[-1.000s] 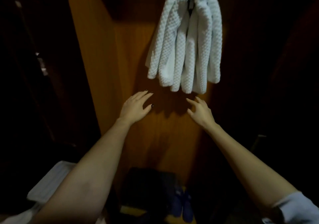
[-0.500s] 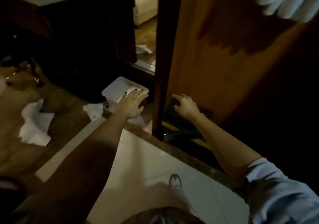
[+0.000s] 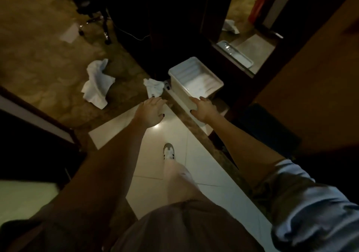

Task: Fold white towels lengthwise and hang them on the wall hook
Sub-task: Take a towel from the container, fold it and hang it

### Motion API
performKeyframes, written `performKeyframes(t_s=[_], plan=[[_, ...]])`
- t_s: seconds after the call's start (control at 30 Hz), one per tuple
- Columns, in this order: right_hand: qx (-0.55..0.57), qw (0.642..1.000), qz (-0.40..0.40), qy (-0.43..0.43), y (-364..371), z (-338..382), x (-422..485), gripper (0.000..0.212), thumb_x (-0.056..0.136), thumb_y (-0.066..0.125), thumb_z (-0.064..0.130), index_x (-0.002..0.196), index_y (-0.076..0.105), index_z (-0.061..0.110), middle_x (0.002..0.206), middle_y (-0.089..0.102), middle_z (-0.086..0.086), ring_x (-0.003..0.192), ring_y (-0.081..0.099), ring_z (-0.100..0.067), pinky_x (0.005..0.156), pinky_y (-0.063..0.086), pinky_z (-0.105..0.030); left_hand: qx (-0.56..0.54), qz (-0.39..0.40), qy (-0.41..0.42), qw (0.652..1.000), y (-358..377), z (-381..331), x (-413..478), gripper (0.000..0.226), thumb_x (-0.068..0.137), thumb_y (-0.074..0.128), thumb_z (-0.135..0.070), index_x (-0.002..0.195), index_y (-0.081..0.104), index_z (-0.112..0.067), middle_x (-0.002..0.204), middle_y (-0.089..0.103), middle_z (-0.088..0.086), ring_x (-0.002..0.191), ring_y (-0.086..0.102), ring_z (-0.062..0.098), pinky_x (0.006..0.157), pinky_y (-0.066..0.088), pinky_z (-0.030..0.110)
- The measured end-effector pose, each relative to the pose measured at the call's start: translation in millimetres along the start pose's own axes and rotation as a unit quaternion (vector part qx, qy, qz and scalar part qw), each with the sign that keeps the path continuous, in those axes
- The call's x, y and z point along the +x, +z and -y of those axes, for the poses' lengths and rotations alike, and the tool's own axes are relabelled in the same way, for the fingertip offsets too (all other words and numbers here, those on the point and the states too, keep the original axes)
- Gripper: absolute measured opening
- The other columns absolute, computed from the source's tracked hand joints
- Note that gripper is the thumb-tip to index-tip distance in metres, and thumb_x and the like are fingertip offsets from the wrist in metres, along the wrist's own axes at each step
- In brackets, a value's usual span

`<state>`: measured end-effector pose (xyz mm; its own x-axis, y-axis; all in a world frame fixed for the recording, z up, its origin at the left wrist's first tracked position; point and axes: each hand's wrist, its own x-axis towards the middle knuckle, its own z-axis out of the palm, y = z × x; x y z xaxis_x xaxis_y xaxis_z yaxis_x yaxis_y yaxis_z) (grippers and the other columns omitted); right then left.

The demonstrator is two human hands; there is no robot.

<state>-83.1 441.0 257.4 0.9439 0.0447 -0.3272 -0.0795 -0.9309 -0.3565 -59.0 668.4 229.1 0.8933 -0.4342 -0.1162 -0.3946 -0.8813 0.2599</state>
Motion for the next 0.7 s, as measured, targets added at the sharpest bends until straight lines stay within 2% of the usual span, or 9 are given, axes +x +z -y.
performKeyframes(t_s=[0.07, 0.17, 0.33, 0.53, 0.7], plan=[[-0.001, 1.000, 0.021, -0.016, 2.3, 10.4, 42.9, 0.055, 0.097, 0.046, 0.039, 0.148, 0.036, 0.022, 0.134, 0.048, -0.019, 0.123, 0.044, -0.041, 0.099, 0.042, -0.048, -0.004, 0.026, -0.032, 0.999, 3.0, 28.6, 25.7, 0.062, 0.092, 0.055, -0.033, 0.148, 0.030, -0.022, 0.153, 0.031, 0.003, 0.140, 0.027, 0.024, 0.112, 0.028, 0.044], [-0.024, 0.997, 0.073, -0.029, 1.2, 29.6, 115.6, 0.057, 0.097, 0.052, 0.031, 0.150, 0.033, 0.021, 0.138, 0.047, -0.019, 0.127, 0.045, -0.038, 0.105, 0.040, -0.047, -0.011, 0.052, -0.077, 0.996, 4.7, 73.4, 71.3, 0.062, 0.094, 0.052, -0.034, 0.149, 0.025, -0.024, 0.155, 0.027, 0.001, 0.142, 0.022, 0.024, 0.113, 0.025, 0.050], [-0.001, 0.993, 0.110, -0.046, -16.3, 71.7, 229.1, 0.059, 0.096, 0.051, 0.020, 0.151, 0.030, 0.022, 0.143, 0.045, -0.016, 0.129, 0.045, -0.035, 0.106, 0.039, -0.048, -0.029, 0.073, -0.145, 0.986, -17.4, 145.8, 148.9, 0.062, 0.094, 0.051, -0.034, 0.149, 0.024, -0.024, 0.156, 0.025, 0.003, 0.143, 0.021, 0.024, 0.115, 0.024, 0.047], [-0.011, 0.988, 0.148, -0.043, -10.5, 75.5, 336.0, 0.060, 0.095, 0.048, 0.018, 0.152, 0.028, 0.023, 0.141, 0.044, -0.021, 0.125, 0.046, -0.039, 0.101, 0.043, -0.048, -0.044, 0.090, -0.154, 0.983, -9.6, 202.9, 231.5, 0.060, 0.095, 0.050, -0.034, 0.149, 0.025, -0.023, 0.155, 0.026, 0.004, 0.142, 0.023, 0.025, 0.114, 0.026, 0.048], [0.012, 0.987, 0.157, -0.016, 34.8, 56.1, 428.6, 0.060, 0.096, 0.048, 0.016, 0.153, 0.027, 0.020, 0.147, 0.041, -0.019, 0.130, 0.043, -0.037, 0.104, 0.041, -0.045, -0.038, 0.130, -0.128, 0.983, 52.6, 244.5, 304.7, 0.062, 0.096, 0.049, -0.032, 0.150, 0.020, -0.023, 0.156, 0.023, 0.004, 0.143, 0.021, 0.025, 0.113, 0.026, 0.047]])
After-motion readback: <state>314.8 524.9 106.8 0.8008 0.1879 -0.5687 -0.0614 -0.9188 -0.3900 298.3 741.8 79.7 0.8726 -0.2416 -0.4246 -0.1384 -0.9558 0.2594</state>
